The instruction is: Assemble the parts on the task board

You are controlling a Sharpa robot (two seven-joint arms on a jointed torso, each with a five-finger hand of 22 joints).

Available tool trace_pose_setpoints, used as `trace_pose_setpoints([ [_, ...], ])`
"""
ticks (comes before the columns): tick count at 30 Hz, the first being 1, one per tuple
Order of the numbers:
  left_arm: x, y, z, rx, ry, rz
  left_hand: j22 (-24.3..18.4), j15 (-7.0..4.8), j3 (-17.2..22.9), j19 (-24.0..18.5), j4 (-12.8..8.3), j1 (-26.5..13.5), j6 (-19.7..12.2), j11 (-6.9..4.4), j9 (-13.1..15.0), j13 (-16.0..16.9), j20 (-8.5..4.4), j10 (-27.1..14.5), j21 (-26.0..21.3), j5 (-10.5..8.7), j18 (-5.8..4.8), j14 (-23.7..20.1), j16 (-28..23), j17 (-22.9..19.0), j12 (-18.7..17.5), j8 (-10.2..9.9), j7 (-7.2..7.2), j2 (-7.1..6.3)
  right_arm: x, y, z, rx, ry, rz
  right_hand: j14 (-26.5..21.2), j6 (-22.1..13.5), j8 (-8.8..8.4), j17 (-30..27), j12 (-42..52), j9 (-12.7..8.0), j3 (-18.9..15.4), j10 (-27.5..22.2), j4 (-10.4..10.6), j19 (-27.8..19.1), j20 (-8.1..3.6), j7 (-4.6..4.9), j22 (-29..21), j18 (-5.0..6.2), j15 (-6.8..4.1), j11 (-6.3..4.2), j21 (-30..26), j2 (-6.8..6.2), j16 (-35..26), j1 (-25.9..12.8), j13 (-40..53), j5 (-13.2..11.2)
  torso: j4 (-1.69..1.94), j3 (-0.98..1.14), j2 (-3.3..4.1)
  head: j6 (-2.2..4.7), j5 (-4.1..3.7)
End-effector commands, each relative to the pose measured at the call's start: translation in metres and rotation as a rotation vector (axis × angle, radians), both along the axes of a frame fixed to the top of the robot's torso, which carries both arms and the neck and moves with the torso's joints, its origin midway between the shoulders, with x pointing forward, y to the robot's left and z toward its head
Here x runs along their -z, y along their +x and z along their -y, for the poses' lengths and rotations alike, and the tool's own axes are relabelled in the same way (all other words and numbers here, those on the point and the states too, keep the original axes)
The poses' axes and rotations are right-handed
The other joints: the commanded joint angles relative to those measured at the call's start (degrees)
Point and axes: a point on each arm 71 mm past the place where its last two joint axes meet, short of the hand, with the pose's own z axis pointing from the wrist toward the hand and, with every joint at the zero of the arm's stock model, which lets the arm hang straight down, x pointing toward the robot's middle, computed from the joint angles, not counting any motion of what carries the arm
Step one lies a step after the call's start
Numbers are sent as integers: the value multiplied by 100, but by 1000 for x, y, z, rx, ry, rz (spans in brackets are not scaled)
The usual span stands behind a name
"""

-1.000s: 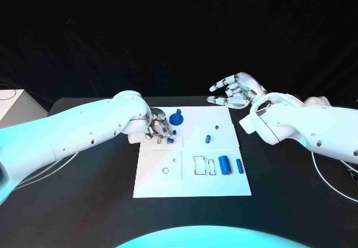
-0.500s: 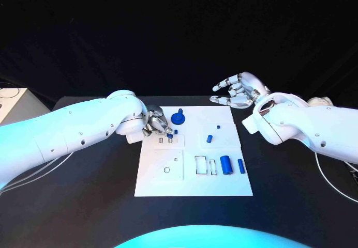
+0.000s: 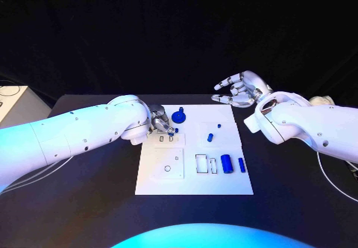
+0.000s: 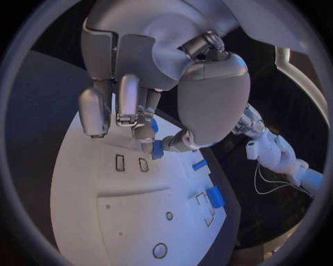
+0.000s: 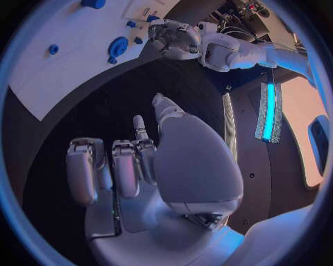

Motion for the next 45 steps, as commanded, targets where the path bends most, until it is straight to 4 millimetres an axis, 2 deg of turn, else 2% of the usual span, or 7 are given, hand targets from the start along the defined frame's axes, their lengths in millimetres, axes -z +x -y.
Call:
trace_pose_setpoints([
  [1,-1,0,1,3,24,88,11,-49,1269,46,-1315,-5,60,24,366,8,-3,33,23,31,-83,596,25,1509,24,-16,-3,35,0,0,-1,-16,-9,0,505,-32,30,1219,-19,7,-4,169,32,329,21,7,1180,105,29,33,-21,2,-18,-50,1129,28,0,0,-5,-2,2],
  [17,11,-5,3,24,50,66,16,-53,1274,52,-1323,-6,70,20,368,13,-7,42,26,36,-84,596,25,1509,25,-18,-6,27,0,0,-1,-17,-10,-1,505,-32,34,1220,-19,8,-6,169,33,331,21,6,1181,104,28,32,-19,4,-17,-58,1129,29,-5,3,7,-11,0],
  [27,15,-7,2,49,71,20,31,-55,1279,64,-1327,-6,74,18,369,4,-10,42,31,36,-87,596,25,1509,18,-21,-8,24,0,0,-1,-18,-15,1,505,-32,34,1220,-19,8,-6,169,33,331,21,6,1181,104,28,32,-19,4,-17,-58,1129,29,-1,7,5,-37,-13],
  [45,17,-8,1,62,81,-9,43,-57,1286,73,-1332,-5,77,17,370,-1,-12,40,35,36,-90,596,25,1509,12,-26,-9,23,0,0,-1,-17,-18,0,508,-35,42,1228,-12,9,-10,175,34,335,19,4,1186,102,26,30,-13,11,-13,-79,1132,35,-1,5,4,-44,-6],
])
